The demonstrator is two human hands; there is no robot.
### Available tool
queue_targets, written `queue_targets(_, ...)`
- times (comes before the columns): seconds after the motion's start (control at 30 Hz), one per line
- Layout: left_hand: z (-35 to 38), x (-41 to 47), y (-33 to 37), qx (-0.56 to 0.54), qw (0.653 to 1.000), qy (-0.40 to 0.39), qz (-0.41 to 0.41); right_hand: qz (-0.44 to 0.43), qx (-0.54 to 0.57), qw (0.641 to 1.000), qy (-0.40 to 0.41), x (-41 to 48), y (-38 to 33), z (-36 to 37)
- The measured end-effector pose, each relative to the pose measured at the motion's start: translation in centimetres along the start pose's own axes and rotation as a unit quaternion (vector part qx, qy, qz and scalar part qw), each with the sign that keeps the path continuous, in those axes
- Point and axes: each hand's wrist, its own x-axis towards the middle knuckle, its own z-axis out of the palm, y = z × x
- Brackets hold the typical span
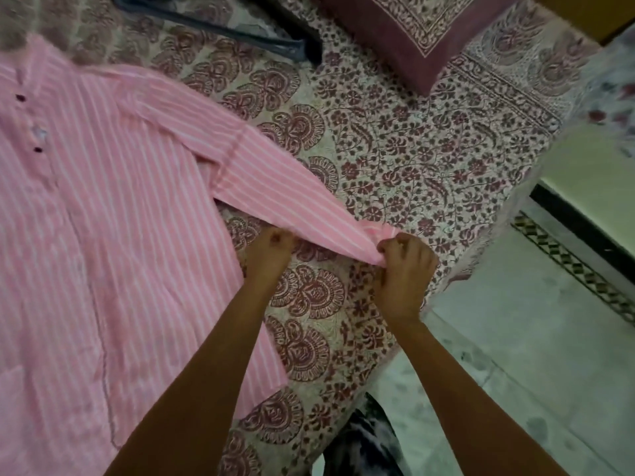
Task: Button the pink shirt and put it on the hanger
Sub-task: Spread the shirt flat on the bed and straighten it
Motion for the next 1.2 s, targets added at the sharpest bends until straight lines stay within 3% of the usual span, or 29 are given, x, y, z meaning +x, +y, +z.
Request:
queue_targets(0.1,2.0,0.2,1.4,-0.128,0.989,-0.006,-0.071,-0.032,-0.055,0.99,-0.128,-0.6,3.6,1.5)
queue_targets(0.17,2.8,0.5,1.5,-0.193,0.975,-0.001,-0.113,-0.02,-0.018,0.982,-0.187,-1.2,5.1,2.0)
queue_targets(0.3,3.3,1.5,0.6,-0.223,0.963,0.03,-0.151,0.11,0.178,0.964,-0.165,-0.6,5.2,1.6)
queue_targets(0.43,3.3,1.4,0.7,-0.24,0.956,0.039,-0.162,0.179,0.139,0.957,-0.181,1.3,4.7,2.1)
queue_targets(0.5,3.1,1.1,1.1,-0.271,0.951,0.048,-0.141,0.215,0.223,0.945,-0.101,2.2,4.4,1.4)
queue_targets(0.6,3.7,0.5,1.6,-0.252,0.963,0.039,-0.083,0.292,0.367,0.883,-0.012,4.1,4.2,-0.5)
queue_targets(0.73,5.7,0.0,2.0,-0.205,0.975,0.025,-0.085,0.385,0.413,0.819,0.105,5.7,5.1,-1.0)
queue_targets(0.8,6.4,0.1,1.5,-0.19,0.976,0.035,-0.1,0.426,0.408,0.798,0.125,5.7,6.2,-0.4)
queue_targets(0.9,6.3,-0.1,0.5,-0.131,0.983,0.028,-0.124,0.451,0.375,0.804,0.097,4.5,6.8,0.3)
queue_targets(0.93,6.1,-0.4,0.3,-0.12,0.985,0.022,-0.121,0.436,0.354,0.823,0.087,3.8,6.6,0.4)
queue_targets(1.03,4.8,-1.1,-0.6,-0.103,0.989,0.03,-0.099,0.344,0.28,0.896,0.038,1.3,4.6,1.0)
queue_targets(1.2,0.0,-2.2,-2.3,-0.105,0.989,0.076,-0.074,0.176,0.258,0.95,-0.013,-1.3,-1.5,1.9)
